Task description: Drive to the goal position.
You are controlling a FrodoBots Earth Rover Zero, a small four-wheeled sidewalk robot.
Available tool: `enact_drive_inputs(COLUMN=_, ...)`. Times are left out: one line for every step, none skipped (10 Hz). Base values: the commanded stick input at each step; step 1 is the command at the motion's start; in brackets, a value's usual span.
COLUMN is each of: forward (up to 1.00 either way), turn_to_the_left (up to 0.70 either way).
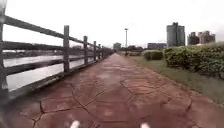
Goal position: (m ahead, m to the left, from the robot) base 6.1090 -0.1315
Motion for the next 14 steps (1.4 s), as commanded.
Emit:
enact_drive_inputs(forward=0.70, turn_to_the_left=0.00)
enact_drive_inputs(forward=0.70, turn_to_the_left=0.00)
enact_drive_inputs(forward=0.70, turn_to_the_left=0.00)
enact_drive_inputs(forward=0.70, turn_to_the_left=0.00)
enact_drive_inputs(forward=0.70, turn_to_the_left=0.00)
enact_drive_inputs(forward=0.70, turn_to_the_left=0.00)
enact_drive_inputs(forward=0.70, turn_to_the_left=0.00)
enact_drive_inputs(forward=0.70, turn_to_the_left=0.00)
enact_drive_inputs(forward=0.70, turn_to_the_left=0.00)
enact_drive_inputs(forward=0.70, turn_to_the_left=0.00)
enact_drive_inputs(forward=0.70, turn_to_the_left=0.00)
enact_drive_inputs(forward=0.70, turn_to_the_left=0.00)
enact_drive_inputs(forward=0.70, turn_to_the_left=0.00)
enact_drive_inputs(forward=0.70, turn_to_the_left=0.00)
